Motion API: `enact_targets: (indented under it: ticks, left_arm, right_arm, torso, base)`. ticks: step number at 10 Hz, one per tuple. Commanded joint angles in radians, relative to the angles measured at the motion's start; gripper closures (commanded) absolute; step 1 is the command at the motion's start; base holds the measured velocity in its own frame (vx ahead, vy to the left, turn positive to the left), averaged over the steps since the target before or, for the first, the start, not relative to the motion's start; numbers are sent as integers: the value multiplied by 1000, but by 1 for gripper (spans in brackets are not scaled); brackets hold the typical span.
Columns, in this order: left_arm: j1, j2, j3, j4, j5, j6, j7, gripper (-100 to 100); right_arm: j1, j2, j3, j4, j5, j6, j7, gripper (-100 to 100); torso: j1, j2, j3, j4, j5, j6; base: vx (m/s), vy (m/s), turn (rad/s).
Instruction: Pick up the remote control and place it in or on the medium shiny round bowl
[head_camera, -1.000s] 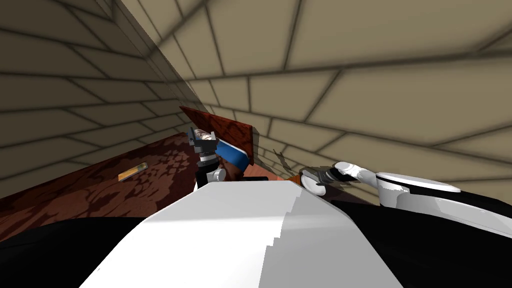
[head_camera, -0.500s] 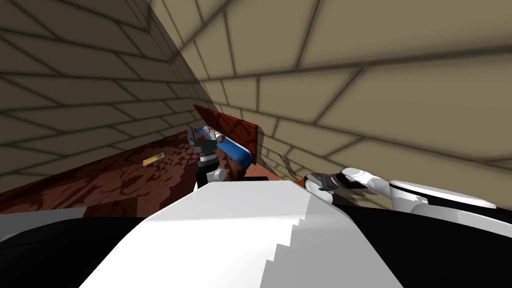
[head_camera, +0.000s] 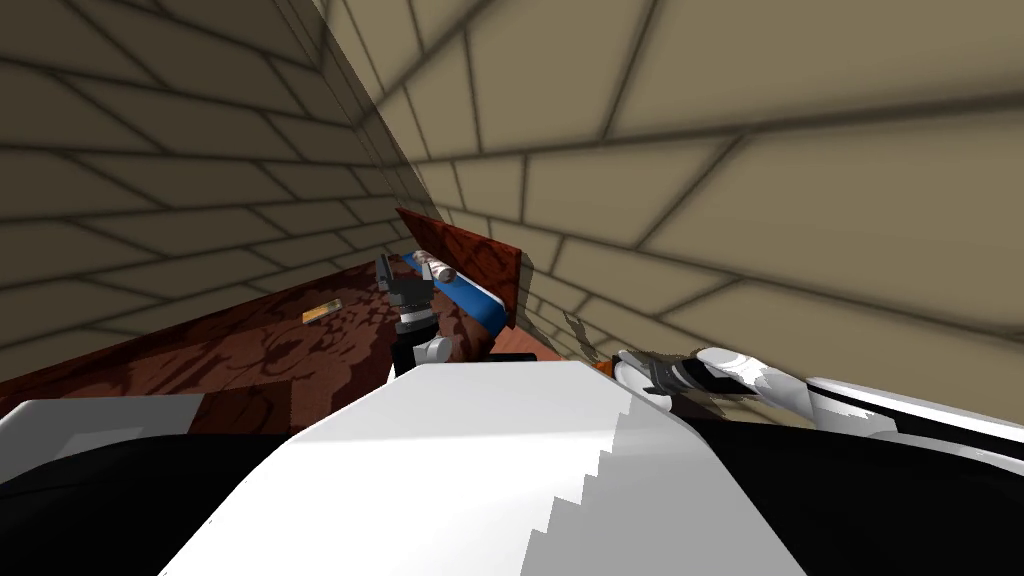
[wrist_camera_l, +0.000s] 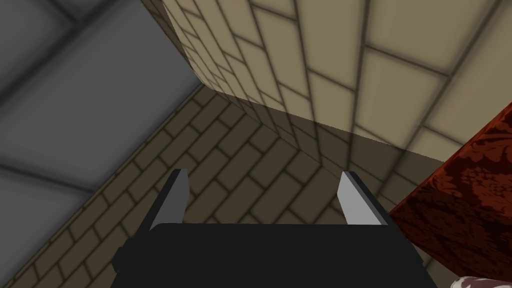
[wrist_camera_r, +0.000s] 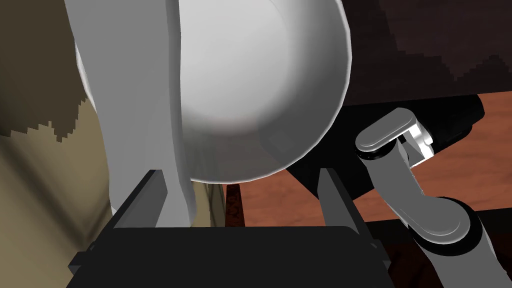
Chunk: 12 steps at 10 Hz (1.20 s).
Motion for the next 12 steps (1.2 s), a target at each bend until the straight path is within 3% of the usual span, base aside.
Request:
enact_targets:
  ticks: [1, 2, 3, 4, 6, 8, 9, 10, 12]
  left_arm:
    - [0, 0, 0, 0, 0, 0, 0, 0]
    - [0, 0, 0, 0, 0, 0, 0, 0]
    - [0, 0, 0, 0, 0, 0, 0, 0]
    - [0, 0, 0, 0, 0, 0, 0, 0]
    - [0, 0, 0, 0, 0, 0, 0, 0]
    - [0, 0, 0, 0, 0, 0, 0, 0]
    - [0, 0, 0, 0, 0, 0, 0, 0]
    - [0, 0, 0, 0, 0, 0, 0, 0]
    - [0, 0, 0, 0, 0, 0, 0, 0]
  right_arm:
    - [2, 11, -4, 31, -3, -10, 14, -100]
    - [56, 1, -53, 21, -29, -11, 24, -100]
    - [83, 1, -77, 21, -29, -11, 24, -100]
    - [102, 1, -77, 21, -29, -11, 24, -100]
    - [158, -9, -150, 11, -56, -12, 33, -100]
    - [201, -9, -150, 11, -56, -12, 33, -100]
    - [235, -19, -200, 1, -83, -13, 43, -100]
    - [266, -19, -223, 1, -83, -13, 43, -100]
    - [301, -19, -223, 1, -83, -13, 43, -100]
  torso:
    - [0, 0, 0, 0, 0, 0]
    - [0, -1, 0, 0, 0, 0]
    - [2, 1, 1, 0, 0, -1]
    - [3, 1, 1, 0, 1, -1]
    - [2, 1, 1, 0, 0, -1]
    - [3, 2, 1, 0, 1, -1]
    - [1, 1, 0, 0, 0, 0]
    - [1, 0, 0, 0, 0, -1]
    - [2, 1, 1, 0, 0, -1]
  base:
    - [5, -6, -17]
    - [-40, 46, 146]
    - [-39, 54, 227]
    - [-11, 13, 48]
    - [-34, 39, 118]
    - [-21, 24, 73]
    - [0, 8, 107]
    - [-22, 28, 117]
    - [-23, 27, 80]
